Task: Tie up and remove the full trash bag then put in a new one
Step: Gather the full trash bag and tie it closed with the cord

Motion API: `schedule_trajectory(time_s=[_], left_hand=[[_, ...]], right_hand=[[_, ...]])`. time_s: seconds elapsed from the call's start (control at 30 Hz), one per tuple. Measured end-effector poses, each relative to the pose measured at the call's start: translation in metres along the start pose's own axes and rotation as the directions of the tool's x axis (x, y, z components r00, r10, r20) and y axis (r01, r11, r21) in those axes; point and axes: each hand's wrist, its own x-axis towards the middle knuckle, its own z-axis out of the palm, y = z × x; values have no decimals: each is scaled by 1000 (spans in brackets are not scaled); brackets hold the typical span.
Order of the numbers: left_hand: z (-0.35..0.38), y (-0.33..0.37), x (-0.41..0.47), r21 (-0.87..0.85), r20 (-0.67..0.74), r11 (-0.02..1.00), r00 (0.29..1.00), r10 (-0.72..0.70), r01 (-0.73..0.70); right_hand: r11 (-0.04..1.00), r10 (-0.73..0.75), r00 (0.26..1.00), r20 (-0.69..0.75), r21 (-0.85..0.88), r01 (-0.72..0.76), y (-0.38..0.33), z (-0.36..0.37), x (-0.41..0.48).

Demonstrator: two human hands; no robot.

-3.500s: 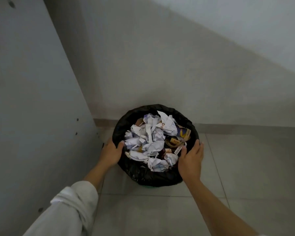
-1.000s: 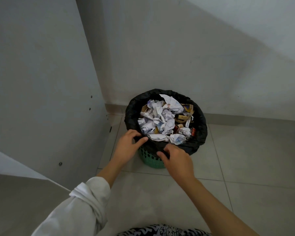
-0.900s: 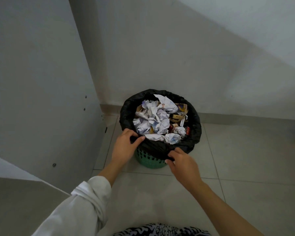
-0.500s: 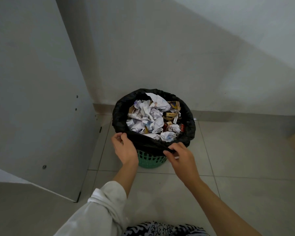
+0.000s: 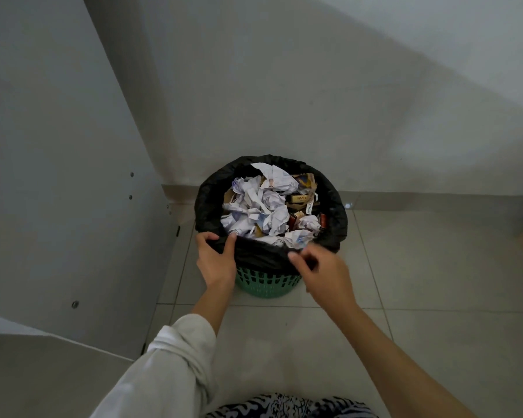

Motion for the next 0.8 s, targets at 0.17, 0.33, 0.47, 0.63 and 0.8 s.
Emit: schedule_trajectory(time_s=[0.17,0.33,0.47,0.63,0.8], left_hand=[[6,0,-2,-16,-27,1000,1000,14,-15],[9,3,-2,-17,-71,1000,997,-4,3],[12,5,-3,-16,-90,1000,996,-17,16],[17,3,-4,-15,-97,1000,995,-2,1],[12,3,4,-4,-103,1000,995,-9,9]], right_hand=[[979,191,967,-166,103,-176,37,3,-29],[785,485,845,225,314,-534,36,1,-19],[430,658,736,160,722,-541,24,-14,-8],[-254,754,523,397,911,-325,12,0,4],[-557,537,472,699,714,-424,12,-12,16]])
